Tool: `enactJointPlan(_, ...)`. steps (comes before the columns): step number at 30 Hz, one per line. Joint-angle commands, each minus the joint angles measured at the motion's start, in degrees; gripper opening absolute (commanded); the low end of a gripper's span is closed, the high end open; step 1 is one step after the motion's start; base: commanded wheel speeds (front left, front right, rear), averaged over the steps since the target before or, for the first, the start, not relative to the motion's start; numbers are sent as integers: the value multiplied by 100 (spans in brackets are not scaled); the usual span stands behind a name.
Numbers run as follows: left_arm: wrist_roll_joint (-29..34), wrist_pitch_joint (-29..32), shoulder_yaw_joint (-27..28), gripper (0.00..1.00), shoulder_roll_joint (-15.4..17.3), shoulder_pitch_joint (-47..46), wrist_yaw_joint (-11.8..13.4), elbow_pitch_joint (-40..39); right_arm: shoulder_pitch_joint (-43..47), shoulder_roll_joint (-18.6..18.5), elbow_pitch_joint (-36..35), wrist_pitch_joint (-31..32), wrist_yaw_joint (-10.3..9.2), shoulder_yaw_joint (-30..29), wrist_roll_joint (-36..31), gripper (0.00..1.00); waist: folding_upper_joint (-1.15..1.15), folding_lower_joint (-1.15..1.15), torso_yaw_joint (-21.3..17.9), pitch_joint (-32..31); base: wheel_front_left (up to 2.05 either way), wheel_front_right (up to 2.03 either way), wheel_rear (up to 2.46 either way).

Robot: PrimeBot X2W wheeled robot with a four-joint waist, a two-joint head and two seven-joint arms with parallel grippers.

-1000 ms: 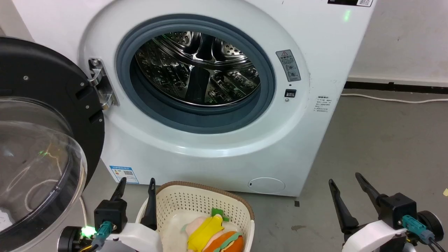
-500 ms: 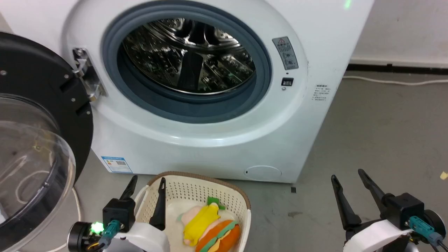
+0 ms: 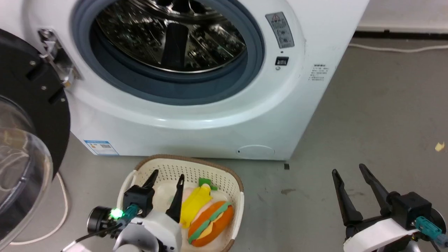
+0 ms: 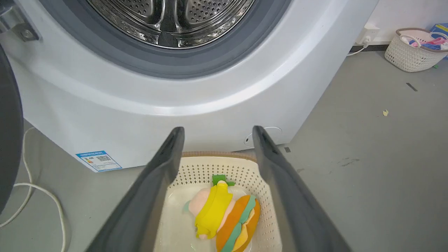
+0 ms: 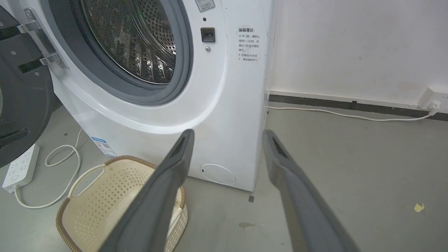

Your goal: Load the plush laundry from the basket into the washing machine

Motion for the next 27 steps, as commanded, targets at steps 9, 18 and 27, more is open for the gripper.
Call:
enactJointPlan(9, -237, -148, -491, 100, 245, -588, -84, 738, -178, 0, -216, -155, 1, 37, 262, 100, 0, -1, -234, 509, 0, 0, 0)
enactJointPlan(18, -483, -52, -1092, 100, 528, -1149, -140, 1478, -240, 0, -430, -262, 2, 89, 602, 100, 0, -1, -448, 1046, 0, 0, 0)
enactJointPlan(27, -1073, 98, -1606, 100, 902, -1734, -197, 2041, -314, 0, -559, -370, 2, 183, 815, 100, 0, -1, -637, 1634, 0, 0, 0)
